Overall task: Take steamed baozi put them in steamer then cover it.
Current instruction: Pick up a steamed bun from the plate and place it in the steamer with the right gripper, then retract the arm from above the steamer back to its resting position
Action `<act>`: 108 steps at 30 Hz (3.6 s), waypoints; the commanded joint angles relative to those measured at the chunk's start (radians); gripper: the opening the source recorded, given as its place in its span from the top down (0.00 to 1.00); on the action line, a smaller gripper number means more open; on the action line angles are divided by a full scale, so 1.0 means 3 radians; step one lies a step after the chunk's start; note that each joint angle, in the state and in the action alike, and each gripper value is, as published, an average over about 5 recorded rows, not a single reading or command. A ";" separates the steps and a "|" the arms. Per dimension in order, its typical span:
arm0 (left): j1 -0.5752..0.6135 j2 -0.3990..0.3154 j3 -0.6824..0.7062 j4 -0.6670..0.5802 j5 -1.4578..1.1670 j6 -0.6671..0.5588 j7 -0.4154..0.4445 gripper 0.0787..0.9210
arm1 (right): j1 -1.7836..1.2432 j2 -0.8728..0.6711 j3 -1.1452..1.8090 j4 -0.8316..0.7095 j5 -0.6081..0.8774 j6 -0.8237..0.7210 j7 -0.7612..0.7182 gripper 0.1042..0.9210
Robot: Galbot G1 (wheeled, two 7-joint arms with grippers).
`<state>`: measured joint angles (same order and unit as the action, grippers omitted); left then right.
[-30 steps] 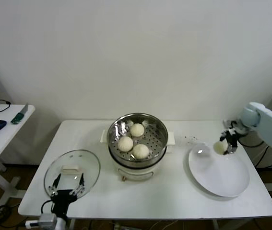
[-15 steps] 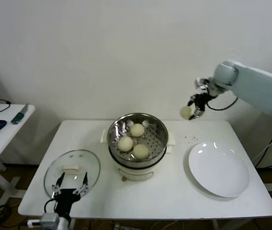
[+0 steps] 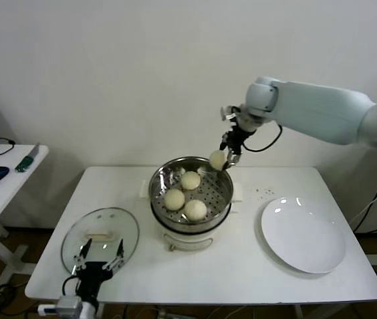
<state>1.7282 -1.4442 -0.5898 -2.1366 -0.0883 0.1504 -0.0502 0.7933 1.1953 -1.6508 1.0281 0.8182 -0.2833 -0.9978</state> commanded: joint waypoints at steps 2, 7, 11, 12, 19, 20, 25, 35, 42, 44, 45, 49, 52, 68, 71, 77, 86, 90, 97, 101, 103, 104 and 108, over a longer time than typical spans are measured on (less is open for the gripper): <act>-0.0002 0.0041 -0.0013 0.0003 -0.0029 0.0011 -0.0003 0.12 | -0.0191 0.0433 -0.0275 0.0030 0.0185 -0.0117 0.0140 0.27; -0.0020 0.0087 -0.0052 0.0003 -0.0073 0.0029 -0.0032 0.12 | -0.0350 0.0496 -0.0319 -0.0059 0.0104 -0.0120 0.0175 0.27; -0.0009 0.0103 -0.0077 0.0011 -0.0120 0.0040 -0.0072 0.12 | -0.0448 0.0480 -0.0336 -0.0077 0.0041 -0.0120 0.0209 0.26; -0.0008 0.0106 -0.0084 0.0018 -0.0132 0.0039 -0.0074 0.12 | -0.0464 0.0475 -0.0338 -0.0080 0.0032 -0.0121 0.0210 0.26; -0.0038 0.0123 -0.0079 0.0068 -0.0150 0.0035 -0.0072 0.12 | -0.0525 0.0476 -0.0339 -0.0180 -0.0031 -0.0113 0.0219 0.26; -0.0044 0.0128 -0.0074 0.0071 -0.0149 0.0036 -0.0072 0.12 | -0.0531 0.0481 -0.0333 -0.0198 -0.0040 -0.0113 0.0223 0.25; -0.0073 0.0153 -0.0069 0.0079 -0.0147 0.0049 -0.0075 0.12 | -0.0529 0.0484 -0.0291 -0.0239 -0.0044 -0.0122 0.0234 0.18; -0.0078 0.0166 -0.0071 0.0077 -0.0144 0.0060 -0.0086 0.12 | -0.0207 0.0270 -0.0276 -0.0036 0.0147 -0.0087 0.0002 0.12; -0.0119 0.0175 -0.0060 0.0055 -0.0120 0.0092 -0.0092 0.12 | 0.0146 -0.0258 -0.0197 0.0357 0.0257 -0.0034 -0.0040 0.12; -0.0130 0.0171 -0.0059 0.0065 -0.0092 0.0079 -0.0090 0.12 | 0.0155 -0.0476 -0.0057 0.0468 0.0226 -0.0004 0.0047 0.12; -0.0135 0.0168 -0.0060 0.0072 -0.0074 0.0071 -0.0088 0.12 | 0.0137 -0.0582 0.0035 0.0518 0.0205 0.0020 0.0124 0.12; -0.0151 0.0164 -0.0070 0.0098 -0.0010 0.0015 -0.0078 0.12 | -0.0027 -0.1033 0.0440 0.0750 0.0155 0.0140 0.0509 0.12; -0.0171 0.0161 -0.0082 0.0115 0.0018 -0.0054 -0.0069 0.12 | -0.0227 -0.1389 0.0667 0.0916 0.0126 0.0378 0.0850 0.12; -0.0281 0.0120 -0.0146 0.0268 0.0930 -0.0243 0.0014 0.12 | -0.2899 -0.2808 0.3077 0.1825 -0.0082 0.0995 0.2244 0.12; -0.0274 0.0108 -0.0196 0.0237 0.1324 -0.0141 0.0031 0.12 | -0.3315 -0.2868 0.3494 0.1929 -0.0110 0.1013 0.2357 0.12; -0.0244 0.0126 -0.0226 0.0125 0.1989 -0.0010 0.0092 0.12 | -0.4623 -0.2658 0.5065 0.2024 -0.0224 0.0814 0.2363 0.12; -0.0241 0.0237 -0.0177 0.0144 0.2552 -0.0065 0.0125 0.12 | -0.5804 -0.1975 0.6471 0.2037 -0.0603 0.0751 0.2359 0.12; -0.0243 0.0370 -0.0166 0.0238 0.3098 -0.0082 0.0136 0.12 | -0.6196 -0.1683 0.6847 0.2117 -0.0729 0.0673 0.2448 0.12; -0.0240 0.0613 -0.0123 0.0456 0.4144 -0.0036 0.0240 0.12 | -0.6591 -0.1382 0.7179 0.2094 -0.0856 0.0693 0.2731 0.12; -0.0364 0.0678 -0.0026 0.0662 0.4399 -0.0014 0.0246 0.12 | -0.6736 -0.1276 0.7319 0.2071 -0.0909 0.0712 0.2710 0.12; -0.0471 0.0670 0.0005 0.0807 0.4573 -0.0058 0.0209 0.12 | -0.6798 -0.1200 0.7362 0.2054 -0.0957 0.0726 0.2696 0.12; -0.0530 0.0655 0.0011 0.0882 0.4672 -0.0087 0.0196 0.12 | -0.6824 -0.1167 0.7372 0.2047 -0.0985 0.0733 0.2690 0.12; -0.0784 0.0586 0.0013 0.1236 0.4934 -0.0176 0.0175 0.12 | -0.6901 -0.1046 0.7370 0.2046 -0.1094 0.0750 0.2676 0.12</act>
<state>1.6075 -1.2834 -0.6050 -1.9515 1.0814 0.1260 0.0092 -1.1193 0.7779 0.4217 1.6342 0.5556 -0.0628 -0.2248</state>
